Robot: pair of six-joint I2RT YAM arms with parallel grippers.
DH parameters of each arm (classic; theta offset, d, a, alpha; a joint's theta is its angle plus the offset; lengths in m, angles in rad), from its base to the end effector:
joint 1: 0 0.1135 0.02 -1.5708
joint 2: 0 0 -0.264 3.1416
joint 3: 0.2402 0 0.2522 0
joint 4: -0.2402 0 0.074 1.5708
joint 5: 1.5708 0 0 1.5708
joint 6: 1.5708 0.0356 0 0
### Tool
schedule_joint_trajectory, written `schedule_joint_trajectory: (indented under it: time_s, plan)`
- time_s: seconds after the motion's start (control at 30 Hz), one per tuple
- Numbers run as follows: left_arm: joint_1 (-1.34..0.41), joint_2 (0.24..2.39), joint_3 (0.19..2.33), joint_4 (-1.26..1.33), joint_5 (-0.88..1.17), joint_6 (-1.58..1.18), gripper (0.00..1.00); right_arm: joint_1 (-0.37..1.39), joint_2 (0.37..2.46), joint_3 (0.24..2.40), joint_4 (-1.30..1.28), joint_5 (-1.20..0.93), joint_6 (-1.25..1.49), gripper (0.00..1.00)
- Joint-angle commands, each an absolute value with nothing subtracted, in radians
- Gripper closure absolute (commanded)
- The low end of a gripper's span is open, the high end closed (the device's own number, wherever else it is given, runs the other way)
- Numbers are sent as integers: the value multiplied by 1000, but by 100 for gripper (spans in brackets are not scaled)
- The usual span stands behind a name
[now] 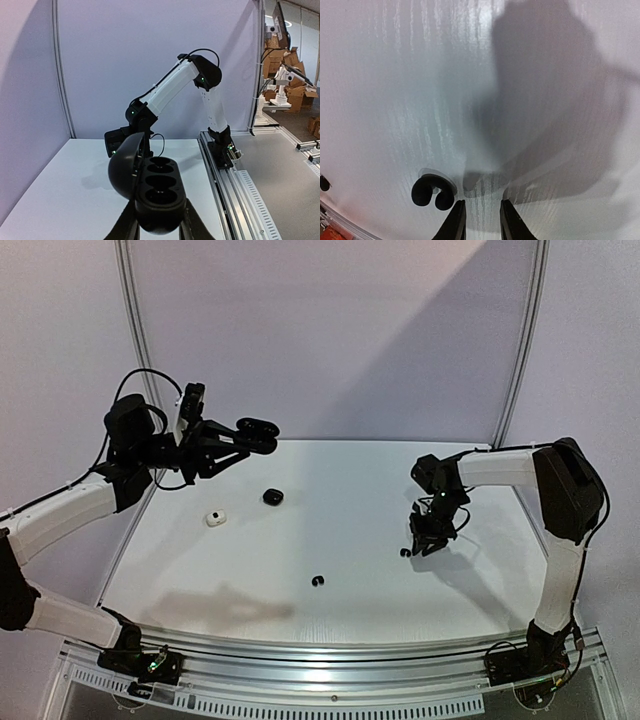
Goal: Insert the wireless bluetooth earbuds into the charging case
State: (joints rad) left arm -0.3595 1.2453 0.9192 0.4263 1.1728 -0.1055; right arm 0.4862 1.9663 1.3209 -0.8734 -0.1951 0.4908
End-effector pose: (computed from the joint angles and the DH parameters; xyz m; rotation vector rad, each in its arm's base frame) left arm 0.2451 -0.1272 0.3508 1.1479 1.2065 -1.2096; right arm 0.3143 0.1739 0.1489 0.0007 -3.0810 -0.3038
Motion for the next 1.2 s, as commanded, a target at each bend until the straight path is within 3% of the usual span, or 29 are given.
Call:
schedule_joint_trajectory:
  time_s: [0.0, 0.23, 0.63, 1.17]
  plan:
    - [-348, 1259, 943, 426, 1176, -95, 100, 487, 1959, 1380, -921, -137, 503, 77]
    - [-345, 1266, 954, 423, 1180, -88, 100, 487, 1957, 1453, -932, -159, 476, 75]
    - [-342, 1259, 948, 419, 1173, -86, 100, 490, 2003, 1396, -886, -244, 493, 73]
    - [-342, 1250, 939, 419, 1170, -80, 100, 531, 2033, 1381, -883, -220, 517, 82]
